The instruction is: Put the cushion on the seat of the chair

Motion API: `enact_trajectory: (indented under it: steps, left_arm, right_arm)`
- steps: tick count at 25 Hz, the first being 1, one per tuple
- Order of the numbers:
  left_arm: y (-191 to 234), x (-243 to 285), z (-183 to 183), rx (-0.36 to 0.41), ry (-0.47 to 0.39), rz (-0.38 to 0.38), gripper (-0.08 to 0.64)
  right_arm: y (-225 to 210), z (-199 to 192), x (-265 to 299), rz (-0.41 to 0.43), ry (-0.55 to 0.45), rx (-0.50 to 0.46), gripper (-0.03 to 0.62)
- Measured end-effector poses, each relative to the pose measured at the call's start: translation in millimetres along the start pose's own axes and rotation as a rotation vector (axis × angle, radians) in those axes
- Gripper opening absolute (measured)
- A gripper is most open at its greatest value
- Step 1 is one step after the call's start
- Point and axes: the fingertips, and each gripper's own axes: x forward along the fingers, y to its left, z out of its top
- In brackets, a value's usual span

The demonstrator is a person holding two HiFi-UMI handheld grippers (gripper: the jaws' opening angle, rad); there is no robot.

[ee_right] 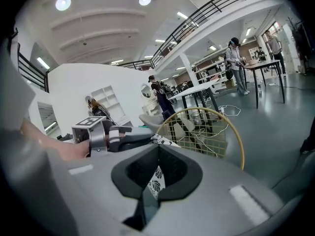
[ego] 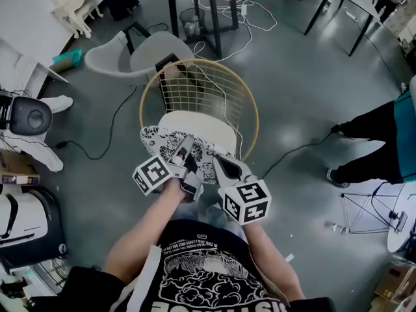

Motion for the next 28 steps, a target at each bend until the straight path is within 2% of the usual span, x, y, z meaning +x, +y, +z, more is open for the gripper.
enact_trajectory:
  steps: [12,28]
  left_arm:
    - [30.1,60.1,12.1,-0.054,0.073,0.005,0.012]
    - [99.2,150.8,19.1,-0.103,0.248,0.069,0.015]
  right_arm:
    - [-34.2,4.2,39.9,-0.075,0.045,0.041,-0.006]
    - [-77.5,2.2,119.1,-0.182,0.123,0.162,-0.006]
